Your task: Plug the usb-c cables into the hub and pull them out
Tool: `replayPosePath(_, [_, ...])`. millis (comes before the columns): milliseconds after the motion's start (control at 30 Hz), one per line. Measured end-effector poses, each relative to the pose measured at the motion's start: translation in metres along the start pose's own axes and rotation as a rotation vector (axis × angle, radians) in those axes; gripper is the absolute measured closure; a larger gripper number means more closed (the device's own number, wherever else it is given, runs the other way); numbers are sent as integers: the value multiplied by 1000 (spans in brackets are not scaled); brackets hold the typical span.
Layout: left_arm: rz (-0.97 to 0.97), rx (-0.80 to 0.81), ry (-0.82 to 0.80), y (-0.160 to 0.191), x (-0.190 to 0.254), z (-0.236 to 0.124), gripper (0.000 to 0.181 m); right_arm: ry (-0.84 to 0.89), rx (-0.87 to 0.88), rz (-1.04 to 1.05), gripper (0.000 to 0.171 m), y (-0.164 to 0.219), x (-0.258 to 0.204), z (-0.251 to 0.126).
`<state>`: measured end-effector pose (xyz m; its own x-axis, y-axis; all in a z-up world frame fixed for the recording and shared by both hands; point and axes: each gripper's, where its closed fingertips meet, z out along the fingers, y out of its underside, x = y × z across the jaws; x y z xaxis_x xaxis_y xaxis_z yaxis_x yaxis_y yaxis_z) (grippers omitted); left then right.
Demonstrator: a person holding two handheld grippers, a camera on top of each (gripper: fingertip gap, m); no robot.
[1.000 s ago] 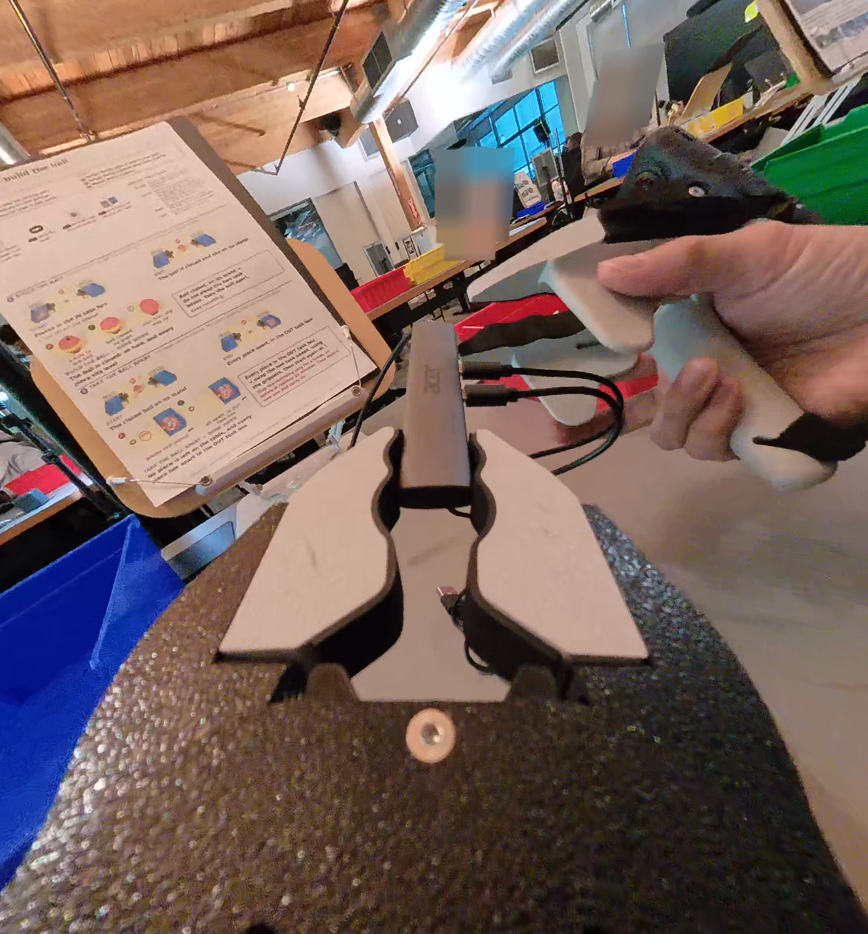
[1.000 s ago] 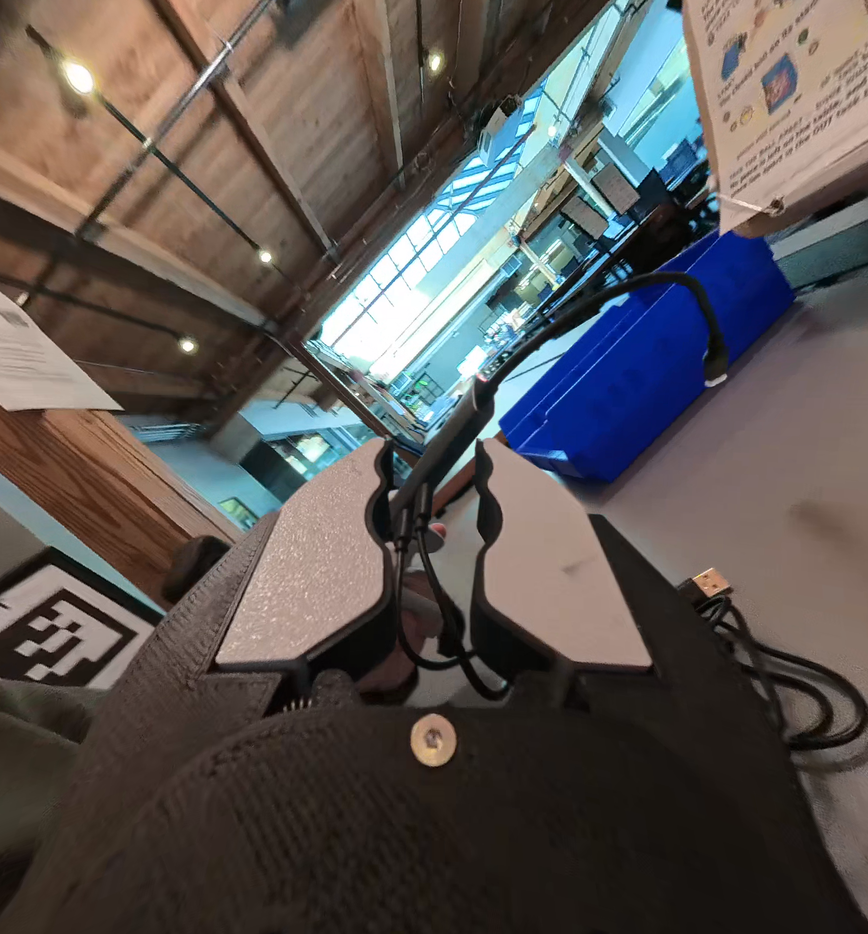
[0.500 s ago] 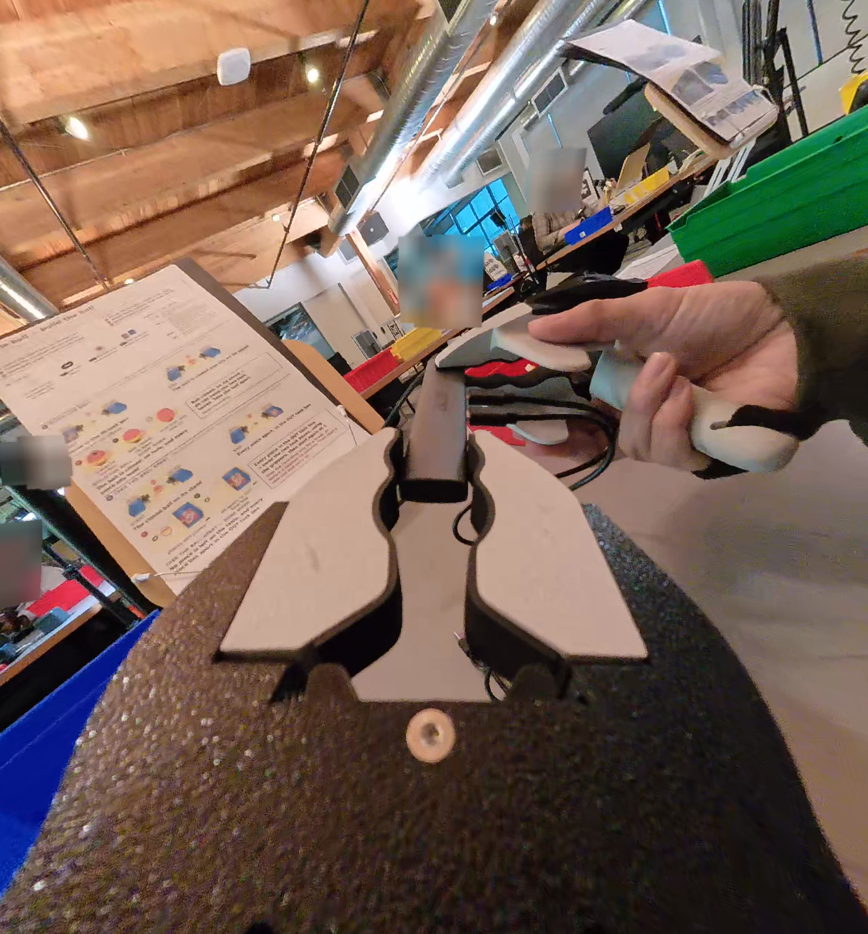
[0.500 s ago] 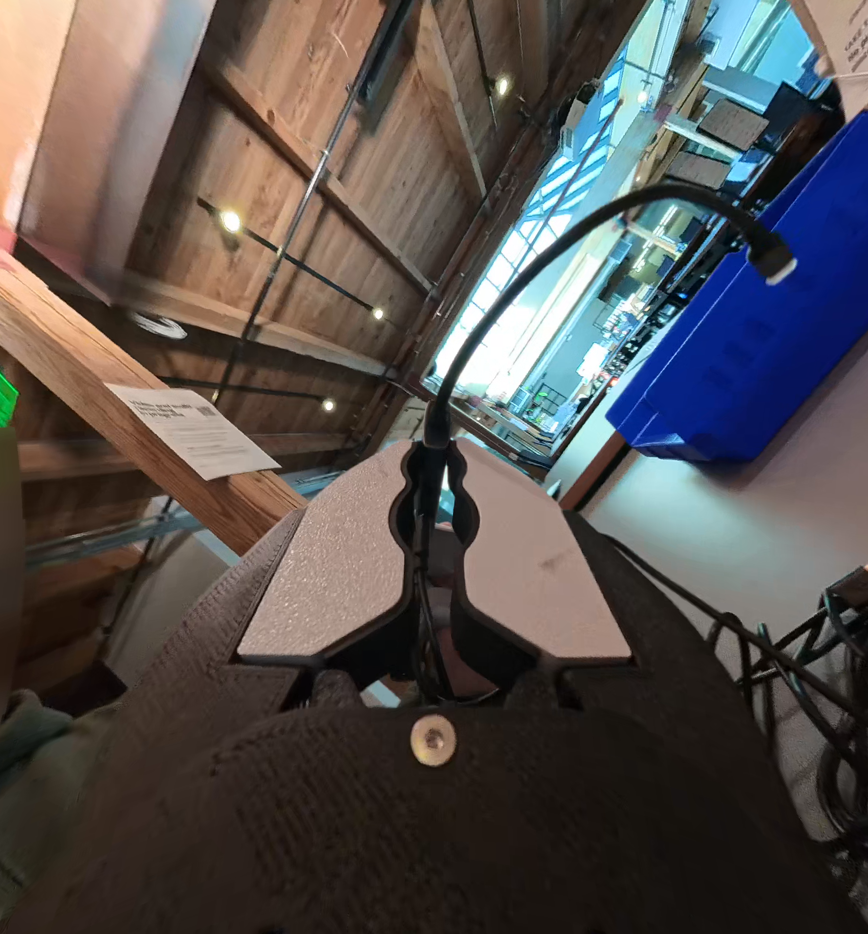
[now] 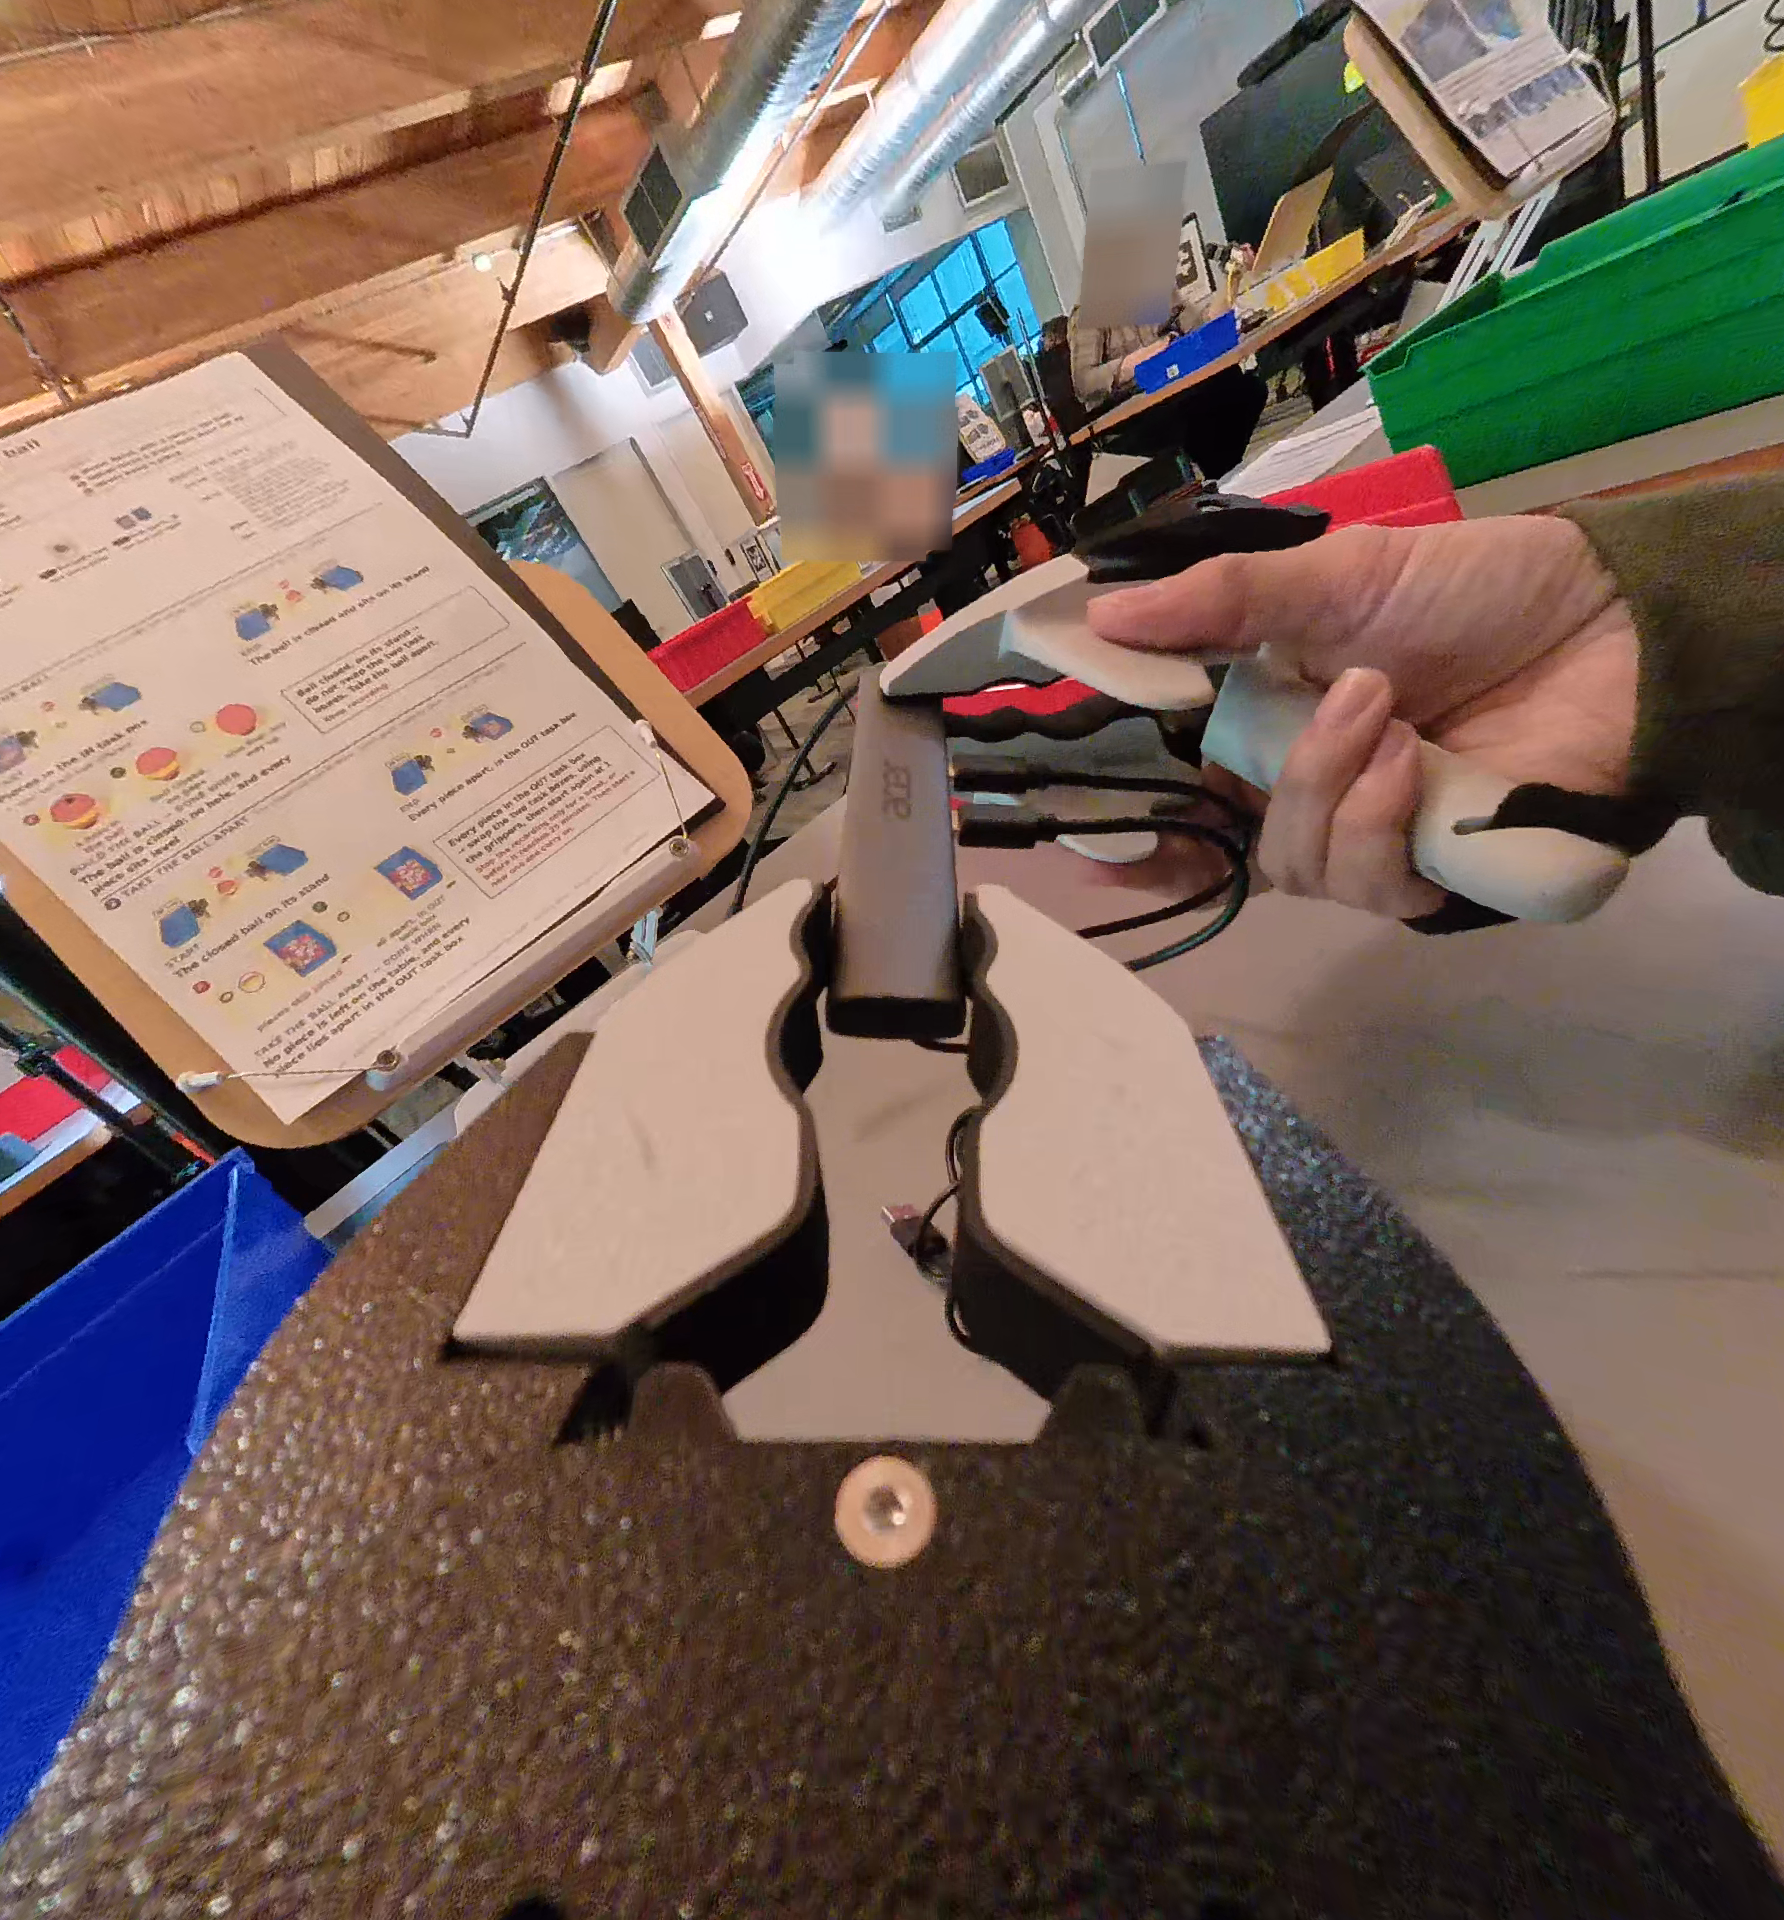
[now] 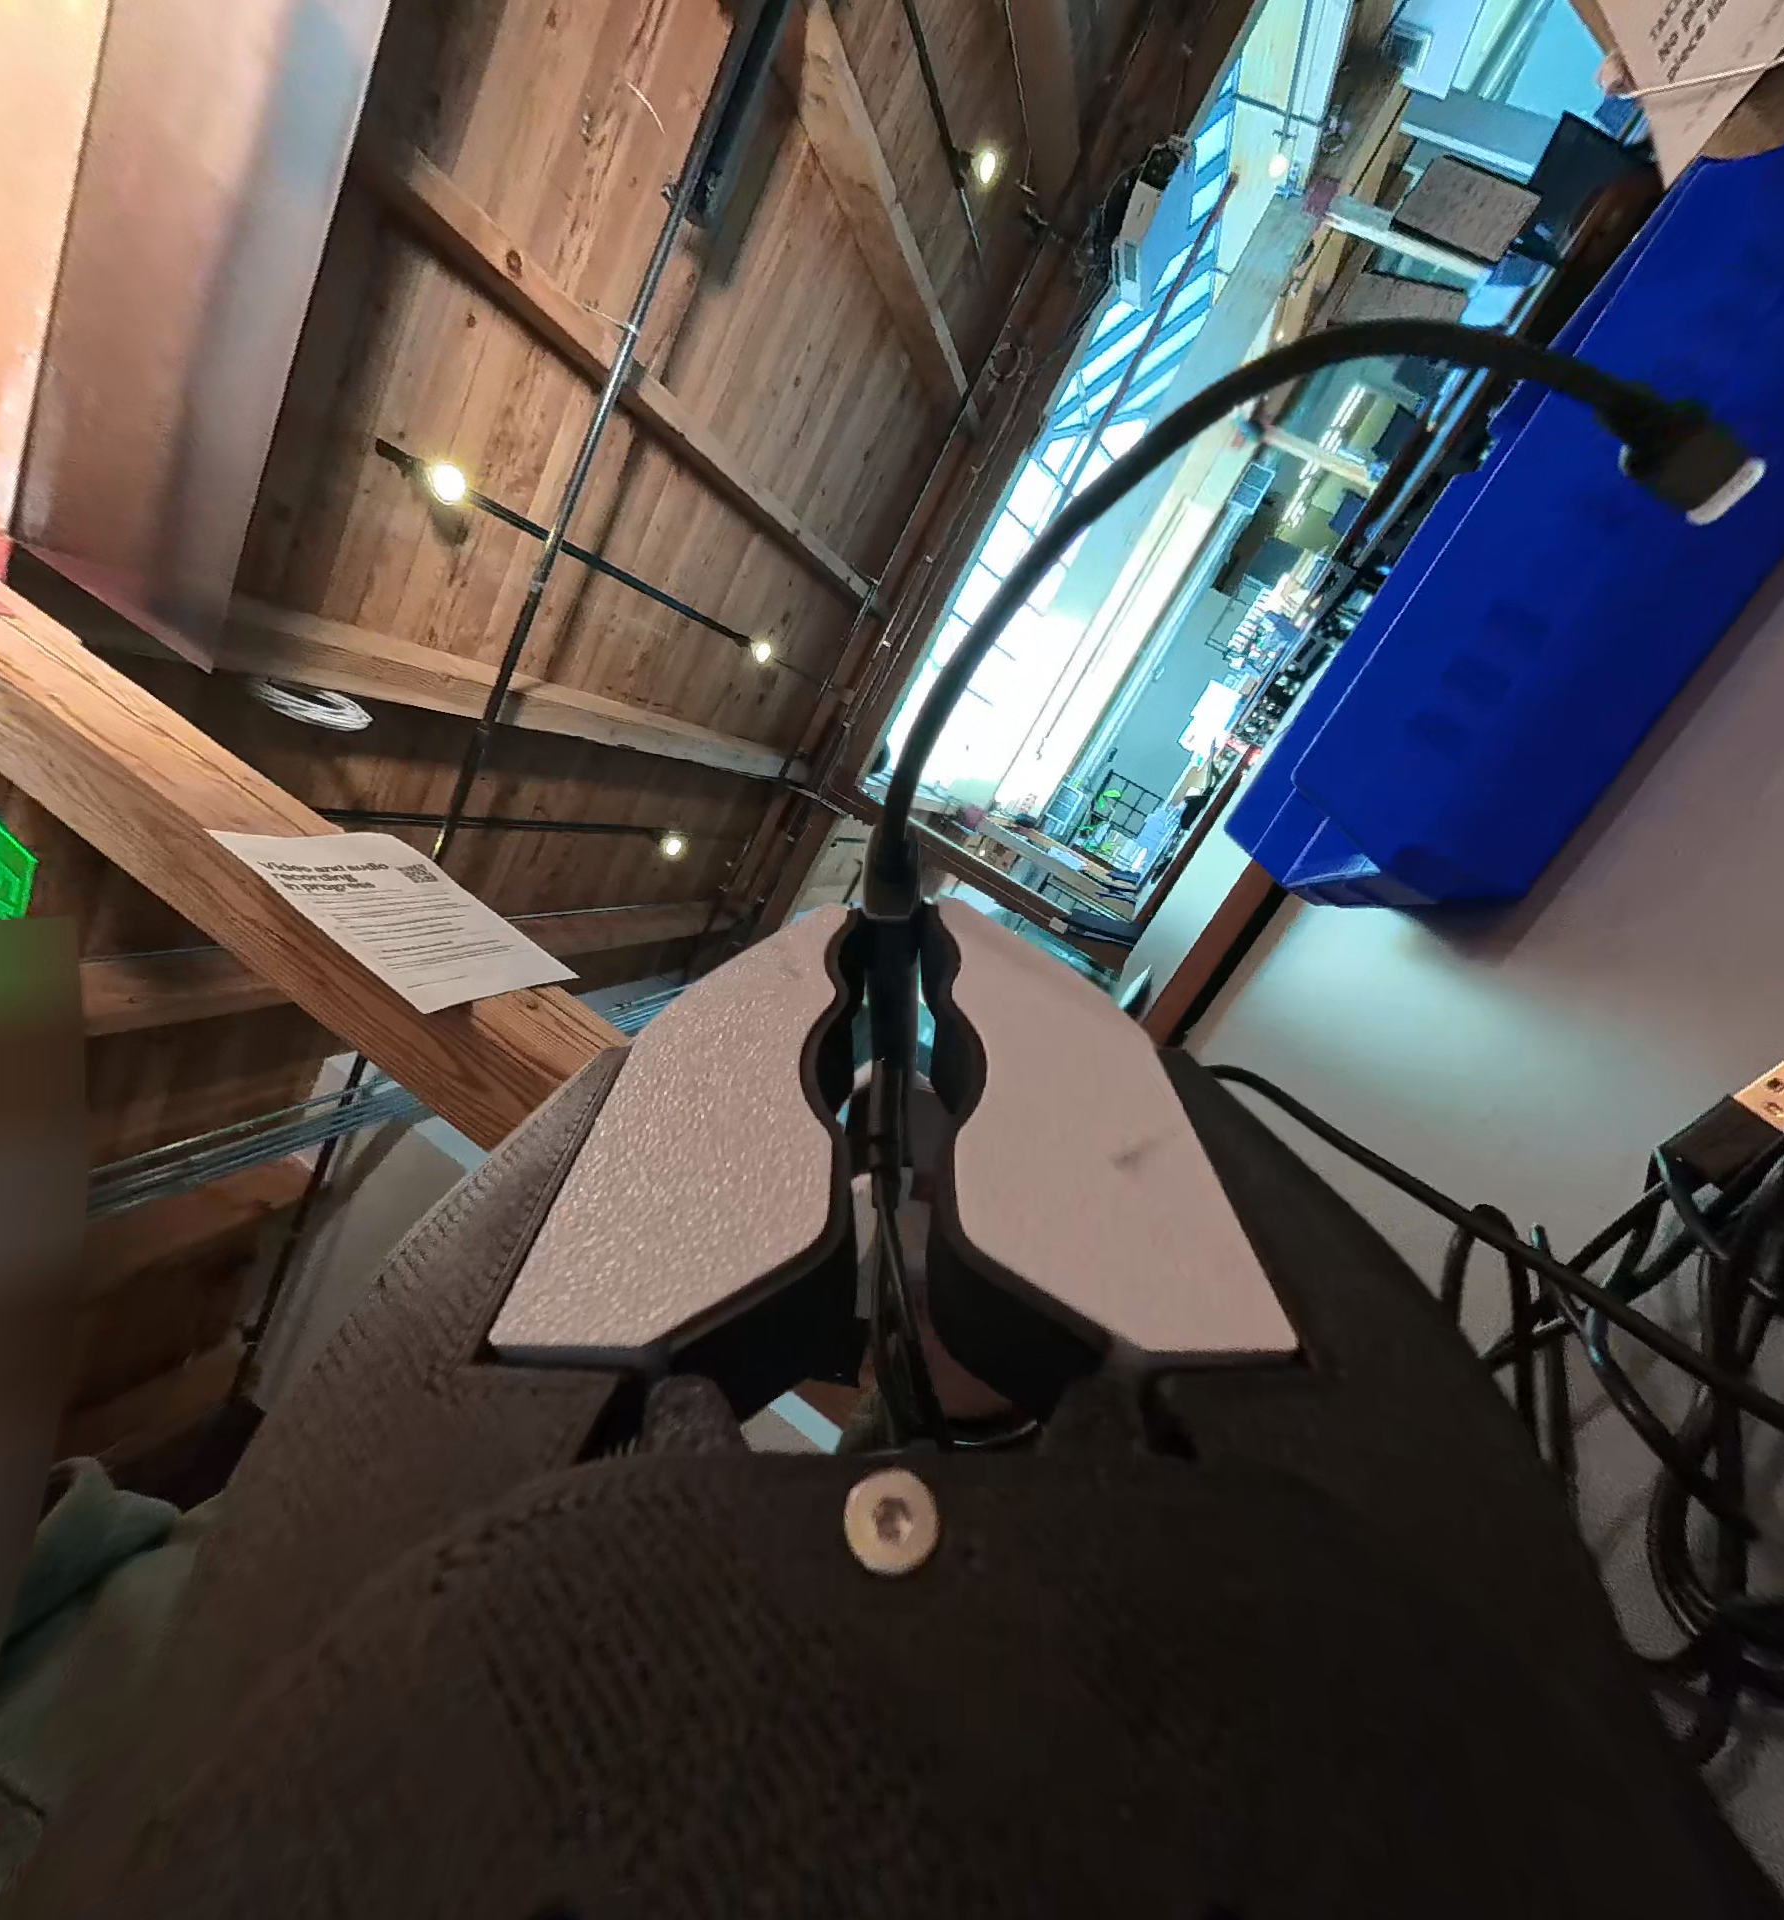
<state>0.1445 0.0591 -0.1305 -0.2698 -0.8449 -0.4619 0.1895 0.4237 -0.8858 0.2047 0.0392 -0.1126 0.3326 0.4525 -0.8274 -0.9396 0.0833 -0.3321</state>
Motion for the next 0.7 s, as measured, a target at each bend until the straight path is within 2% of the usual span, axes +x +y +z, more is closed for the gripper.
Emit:
replayPosePath(200, [1,-84,-3,19,2,1,158,56,-4,-12,162,2,13,-2])
replayPosePath(433, [-191,-93,30,39,5,1,158,134,-3,-65,161,6,32,-4])
replayPosePath(600, [-251,-147,57,62,9,2,158,193,21,-67,161,8,51,-8])
replayPosePath(700, [-243,-148,63,63,10,3,158,193,36,-96,161,7,51,-6])
